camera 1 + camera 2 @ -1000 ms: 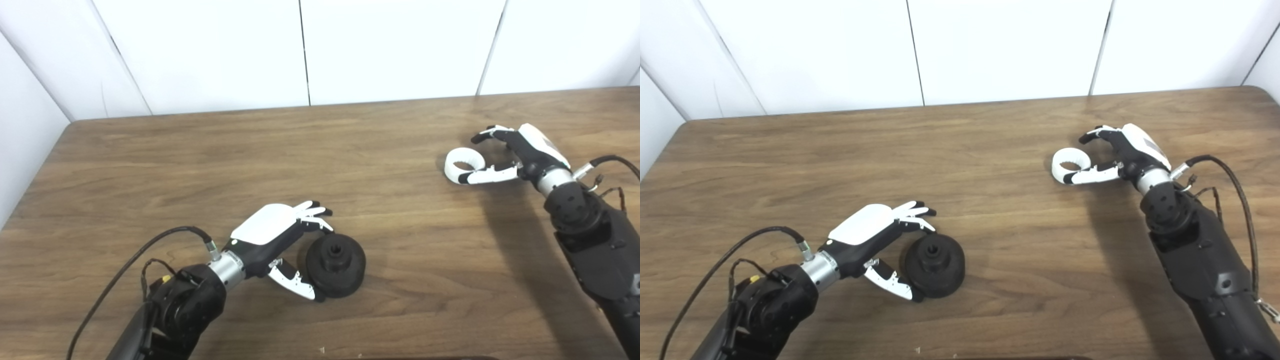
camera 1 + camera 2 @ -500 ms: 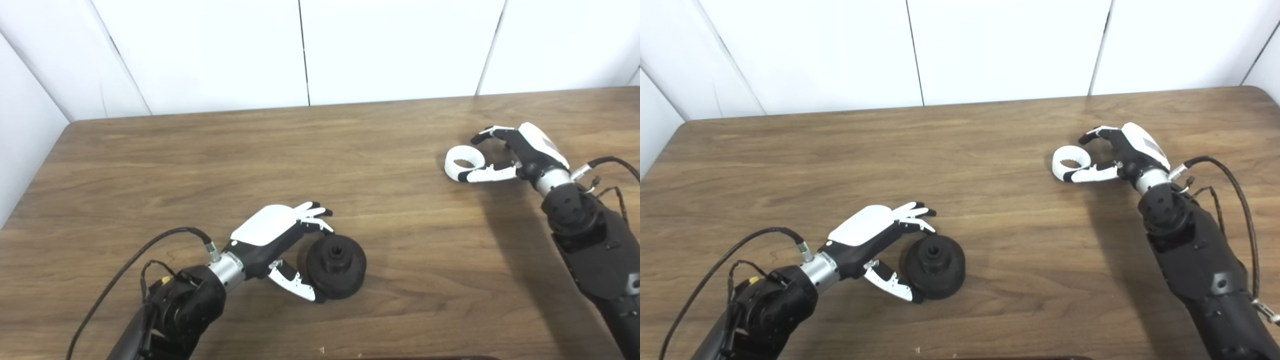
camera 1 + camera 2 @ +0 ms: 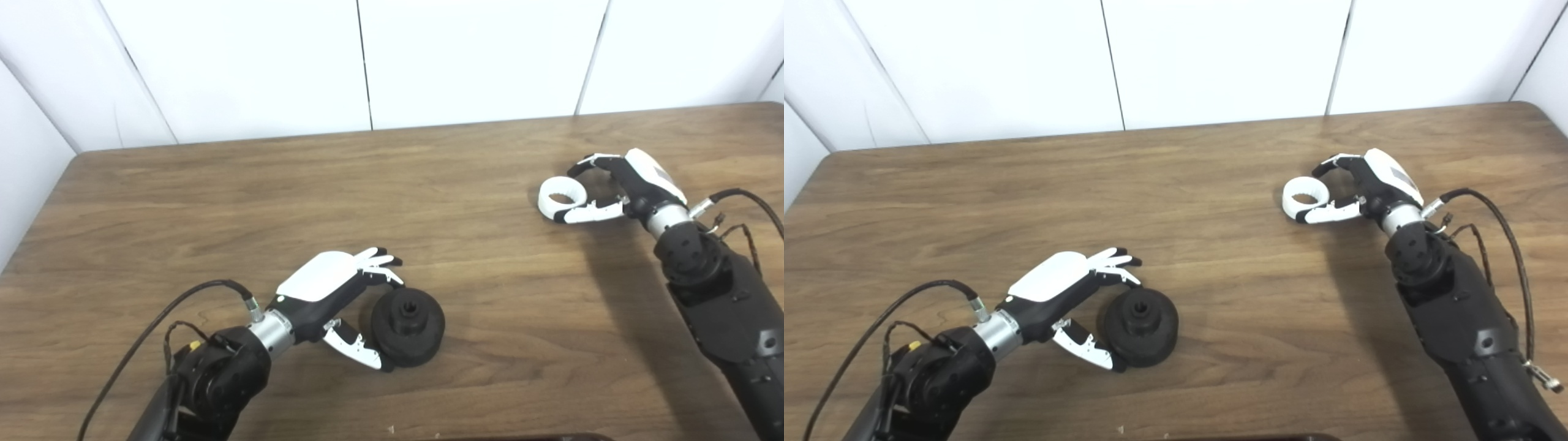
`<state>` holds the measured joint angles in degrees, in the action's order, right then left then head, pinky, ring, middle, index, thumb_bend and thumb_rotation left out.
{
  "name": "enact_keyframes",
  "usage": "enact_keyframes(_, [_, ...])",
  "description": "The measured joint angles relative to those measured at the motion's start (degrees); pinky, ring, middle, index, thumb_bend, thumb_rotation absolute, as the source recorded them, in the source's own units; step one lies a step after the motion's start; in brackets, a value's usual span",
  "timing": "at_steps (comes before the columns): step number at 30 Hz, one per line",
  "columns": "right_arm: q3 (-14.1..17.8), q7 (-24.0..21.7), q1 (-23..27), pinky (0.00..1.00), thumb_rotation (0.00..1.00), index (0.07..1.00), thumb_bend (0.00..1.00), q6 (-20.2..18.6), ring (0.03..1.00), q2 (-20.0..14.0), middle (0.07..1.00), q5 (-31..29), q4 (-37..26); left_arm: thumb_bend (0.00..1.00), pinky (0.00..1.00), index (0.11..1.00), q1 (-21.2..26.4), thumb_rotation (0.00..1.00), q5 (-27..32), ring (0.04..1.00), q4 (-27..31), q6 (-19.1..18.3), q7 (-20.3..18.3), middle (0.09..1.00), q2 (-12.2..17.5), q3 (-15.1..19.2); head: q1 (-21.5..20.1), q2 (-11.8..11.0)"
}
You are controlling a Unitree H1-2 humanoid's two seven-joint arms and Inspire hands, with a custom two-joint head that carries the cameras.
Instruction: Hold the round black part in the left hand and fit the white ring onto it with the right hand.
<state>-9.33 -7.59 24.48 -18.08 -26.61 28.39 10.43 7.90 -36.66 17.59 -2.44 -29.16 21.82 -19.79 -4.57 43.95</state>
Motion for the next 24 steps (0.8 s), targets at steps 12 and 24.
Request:
enact_keyframes(12, [-0.5, -0.1, 0.0, 0.89, 0.29, 0.711, 0.85, -0.1, 0.963, 0.0, 0.901, 0.3, 0.0, 0.84, 0.85, 0.680, 0.2, 0.33, 0.1, 0.989, 0.0, -0.3, -0.4, 0.943, 0.0, 0.0, 0.4, 0.4])
enact_keyframes(24, [-1.1, -0.2, 0.0, 0.90, 0.30, 0.715, 0.86, -0.1, 0.965, 0.1, 0.904, 1.0, 0.1, 0.83, 0.85, 0.682, 0.3, 0.32, 0.1, 0.987, 0.0, -0.5, -0.5, 0.941, -0.1, 0.0, 1.0, 0.3])
